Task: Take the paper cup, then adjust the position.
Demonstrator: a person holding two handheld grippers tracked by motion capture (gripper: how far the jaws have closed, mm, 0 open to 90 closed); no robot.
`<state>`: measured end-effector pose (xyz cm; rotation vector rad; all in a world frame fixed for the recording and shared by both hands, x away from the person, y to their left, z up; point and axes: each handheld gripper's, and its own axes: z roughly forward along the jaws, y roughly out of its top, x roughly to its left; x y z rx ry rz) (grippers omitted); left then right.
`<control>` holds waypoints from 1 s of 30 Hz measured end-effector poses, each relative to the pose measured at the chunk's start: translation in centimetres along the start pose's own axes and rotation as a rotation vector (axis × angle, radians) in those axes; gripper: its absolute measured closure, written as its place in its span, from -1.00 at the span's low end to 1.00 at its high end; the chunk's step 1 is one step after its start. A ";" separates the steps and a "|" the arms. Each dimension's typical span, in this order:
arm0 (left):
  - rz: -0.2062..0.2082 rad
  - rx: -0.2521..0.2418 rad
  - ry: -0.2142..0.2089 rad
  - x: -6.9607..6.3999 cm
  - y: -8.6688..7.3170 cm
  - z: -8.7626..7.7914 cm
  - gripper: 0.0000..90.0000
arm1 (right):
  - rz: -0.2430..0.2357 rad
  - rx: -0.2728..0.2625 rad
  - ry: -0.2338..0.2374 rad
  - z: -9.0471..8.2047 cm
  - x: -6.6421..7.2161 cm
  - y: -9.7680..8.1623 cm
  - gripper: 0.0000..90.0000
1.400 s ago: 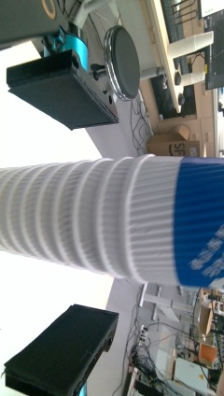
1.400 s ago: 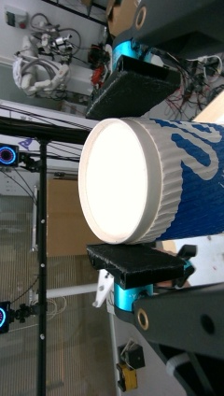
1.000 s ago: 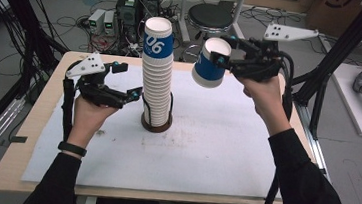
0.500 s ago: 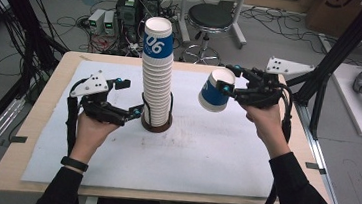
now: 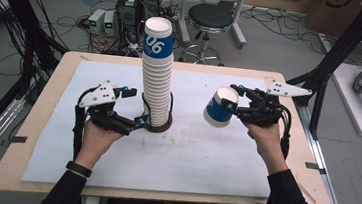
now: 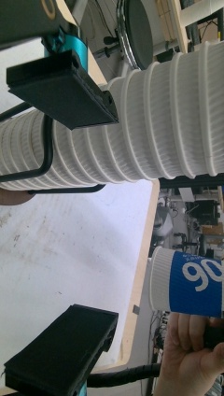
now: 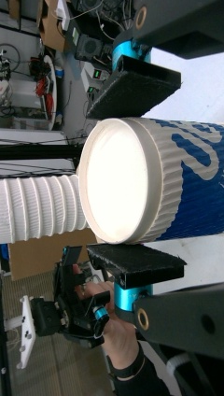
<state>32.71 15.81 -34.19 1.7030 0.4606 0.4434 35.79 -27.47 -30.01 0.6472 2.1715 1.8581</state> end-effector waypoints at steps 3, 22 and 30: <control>-0.009 0.004 -0.005 0.0 -0.2 0.3 -0.86 | 0.015 -0.005 -0.005 -0.4 0.0 -0.6 -0.30; 0.012 -0.015 -0.024 -0.7 0.4 1.0 -0.86 | 0.039 0.029 -0.014 -0.9 0.0 -2.1 -0.30; 0.006 0.013 -0.103 -1.8 0.5 2.7 -0.86 | 0.043 0.045 0.012 -0.9 0.0 -2.1 -0.30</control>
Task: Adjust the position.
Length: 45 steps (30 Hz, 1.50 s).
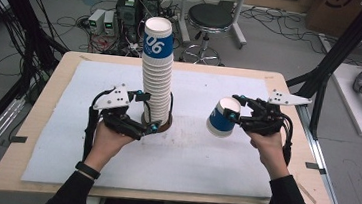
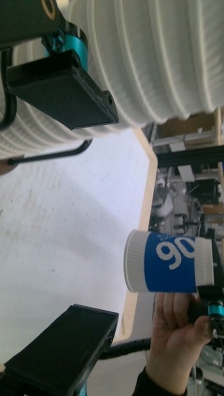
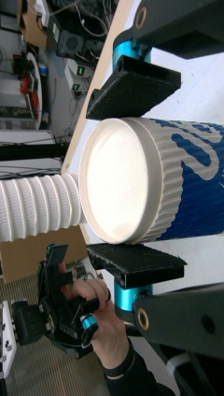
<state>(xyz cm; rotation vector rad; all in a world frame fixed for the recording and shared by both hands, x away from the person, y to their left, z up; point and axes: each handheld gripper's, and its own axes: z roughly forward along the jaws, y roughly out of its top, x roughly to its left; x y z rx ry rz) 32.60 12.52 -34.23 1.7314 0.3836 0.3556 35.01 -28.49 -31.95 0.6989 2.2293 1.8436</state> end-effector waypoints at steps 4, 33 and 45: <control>-0.003 0.007 -0.011 -0.3 0.1 0.4 -0.86 | -0.016 0.014 0.017 0.2 0.1 0.0 -0.30; -0.016 0.087 -0.196 -2.8 -0.2 6.5 -0.86 | -0.050 0.048 0.172 2.3 2.3 -0.1 -0.30; -0.033 0.101 -0.251 -3.9 -0.9 8.5 -0.86 | -0.053 0.055 0.208 2.9 3.3 -0.1 -0.30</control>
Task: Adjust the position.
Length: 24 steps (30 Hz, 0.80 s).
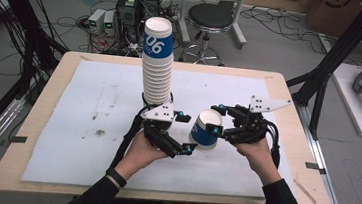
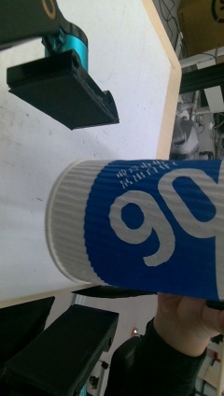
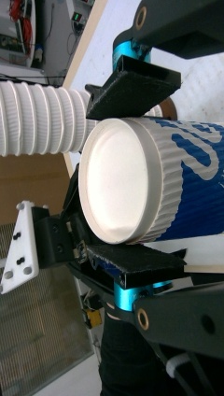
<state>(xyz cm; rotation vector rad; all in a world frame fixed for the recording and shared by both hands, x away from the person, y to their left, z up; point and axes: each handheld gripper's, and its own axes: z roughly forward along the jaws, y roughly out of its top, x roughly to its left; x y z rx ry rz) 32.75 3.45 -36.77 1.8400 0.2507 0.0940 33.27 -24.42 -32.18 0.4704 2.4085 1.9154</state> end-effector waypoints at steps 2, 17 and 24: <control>0.009 0.004 0.001 -0.1 0.0 0.3 -0.86 | -0.001 0.004 0.003 0.1 0.1 0.0 -0.30; -0.020 0.013 -0.032 -0.2 -0.6 1.6 -0.86 | -0.010 0.006 0.034 1.0 0.6 0.1 -0.30; -0.026 0.013 -0.046 -0.3 -0.7 2.0 -0.81 | -0.006 0.007 0.042 1.2 0.8 0.1 -0.30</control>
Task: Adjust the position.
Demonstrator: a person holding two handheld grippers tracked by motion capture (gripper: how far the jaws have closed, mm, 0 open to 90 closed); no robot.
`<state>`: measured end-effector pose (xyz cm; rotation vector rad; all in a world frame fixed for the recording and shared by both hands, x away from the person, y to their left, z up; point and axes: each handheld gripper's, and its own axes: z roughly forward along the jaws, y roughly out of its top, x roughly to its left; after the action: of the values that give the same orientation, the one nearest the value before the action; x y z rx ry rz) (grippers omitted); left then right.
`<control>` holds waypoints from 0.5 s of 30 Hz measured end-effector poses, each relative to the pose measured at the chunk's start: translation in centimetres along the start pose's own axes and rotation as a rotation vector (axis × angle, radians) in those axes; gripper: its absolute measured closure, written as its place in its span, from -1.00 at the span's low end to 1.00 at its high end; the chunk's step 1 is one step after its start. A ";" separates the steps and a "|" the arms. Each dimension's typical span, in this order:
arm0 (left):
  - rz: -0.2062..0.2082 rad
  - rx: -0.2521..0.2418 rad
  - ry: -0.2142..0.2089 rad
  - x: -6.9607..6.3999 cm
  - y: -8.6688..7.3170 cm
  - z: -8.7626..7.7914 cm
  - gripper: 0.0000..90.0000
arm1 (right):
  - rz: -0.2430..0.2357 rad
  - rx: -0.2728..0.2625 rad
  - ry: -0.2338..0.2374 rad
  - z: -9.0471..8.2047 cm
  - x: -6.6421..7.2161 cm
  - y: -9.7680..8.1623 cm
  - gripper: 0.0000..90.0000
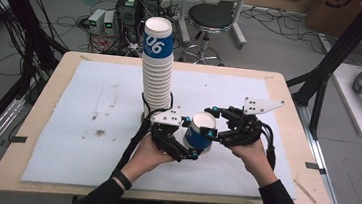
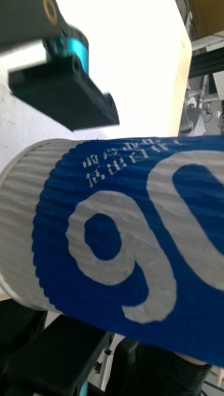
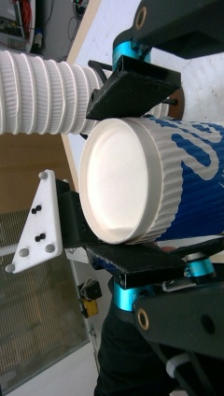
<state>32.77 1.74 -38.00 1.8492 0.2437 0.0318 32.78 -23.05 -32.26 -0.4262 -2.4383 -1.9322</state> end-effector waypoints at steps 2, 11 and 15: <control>0.003 0.001 -0.008 0.0 0.0 0.1 -0.78 | -0.005 -0.001 0.000 0.1 0.0 0.0 -0.30; 0.029 -0.004 -0.016 -0.1 0.0 -0.2 -0.56 | -0.001 0.007 0.005 0.2 -0.1 0.0 -0.30; 0.036 0.001 -0.016 -0.1 0.0 -0.3 -0.54 | -0.007 0.004 0.006 0.2 -0.1 0.0 -0.30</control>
<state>32.65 2.01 -37.87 1.8542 0.1986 0.0415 32.92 -22.93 -32.36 -0.4118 -2.4428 -1.9282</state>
